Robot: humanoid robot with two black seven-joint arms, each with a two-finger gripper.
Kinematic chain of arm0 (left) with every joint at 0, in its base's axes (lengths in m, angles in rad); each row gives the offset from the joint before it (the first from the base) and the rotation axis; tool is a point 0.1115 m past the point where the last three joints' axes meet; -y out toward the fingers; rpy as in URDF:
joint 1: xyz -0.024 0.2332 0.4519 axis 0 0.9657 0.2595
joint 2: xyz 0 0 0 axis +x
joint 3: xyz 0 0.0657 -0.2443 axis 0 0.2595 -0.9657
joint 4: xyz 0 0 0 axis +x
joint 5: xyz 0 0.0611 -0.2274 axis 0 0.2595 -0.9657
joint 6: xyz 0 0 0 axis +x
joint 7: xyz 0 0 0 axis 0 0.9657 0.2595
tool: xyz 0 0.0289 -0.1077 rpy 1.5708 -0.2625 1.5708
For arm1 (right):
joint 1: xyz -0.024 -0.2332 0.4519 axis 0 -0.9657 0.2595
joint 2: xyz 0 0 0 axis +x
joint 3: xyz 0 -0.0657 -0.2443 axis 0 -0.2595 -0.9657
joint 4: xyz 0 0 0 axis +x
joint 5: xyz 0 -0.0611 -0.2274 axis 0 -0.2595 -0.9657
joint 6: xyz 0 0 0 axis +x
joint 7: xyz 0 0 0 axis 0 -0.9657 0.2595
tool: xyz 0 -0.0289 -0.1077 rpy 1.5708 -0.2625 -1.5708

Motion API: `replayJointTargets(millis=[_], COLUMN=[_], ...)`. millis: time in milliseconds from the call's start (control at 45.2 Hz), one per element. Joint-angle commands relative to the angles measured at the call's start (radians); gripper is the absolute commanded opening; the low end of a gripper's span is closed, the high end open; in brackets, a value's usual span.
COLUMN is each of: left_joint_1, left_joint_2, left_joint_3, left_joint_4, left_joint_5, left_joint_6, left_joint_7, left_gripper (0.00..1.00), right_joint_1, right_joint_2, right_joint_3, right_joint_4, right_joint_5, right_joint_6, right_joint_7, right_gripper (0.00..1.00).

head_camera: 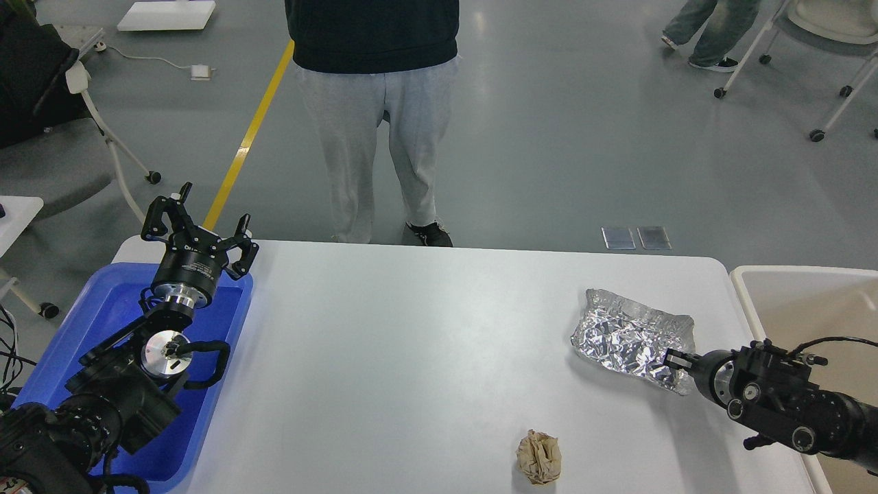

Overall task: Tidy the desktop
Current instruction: 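Close the right gripper on the edge of the foil wad, then lift the foil with the right gripper and carry it toward the white bin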

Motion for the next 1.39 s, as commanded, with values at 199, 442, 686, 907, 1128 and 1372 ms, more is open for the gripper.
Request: replayJointTargets(millis=[199,442,686,907,1128,1372], left_joint_1=[-0.001,0.001,0.001,0.001,0.001,-0.001], left_joint_2=[-0.001,0.001,0.001,0.001,0.001,0.001], left_joint_3=[0.0,0.0,0.0,0.0,0.0,0.0], left_joint_4=[0.0,0.0,0.0,0.0,0.0,0.0], left_joint_5=[0.0,0.0,0.0,0.0,0.0,0.0], left_joint_6=[0.0,0.0,0.0,0.0,0.0,0.0], left_joint_7=[0.0,0.0,0.0,0.0,0.0,0.0], left_gripper=[1.0,1.0,1.0,1.0,1.0,1.0], right_joint_1=[0.079,0.193,0.317,0.402,0.491,0.573], right_joint_2=[-0.093,-0.268,-0.424,-0.525,-0.614,-0.677], right_joint_3=[-0.004,-0.014,-0.011,-0.012,-0.007,0.002], right_joint_4=[0.13,0.295,0.397,0.503,0.557,0.578], right_joint_5=[0.016,0.021,0.021,0.021,0.021,0.021], right_joint_6=[0.012,0.077,0.219,0.302,0.382,0.448], right_joint_7=[0.01,0.004,0.012,0.012,0.012,0.013], right_gripper=[0.0,0.0,0.0,0.0,0.0,0.0])
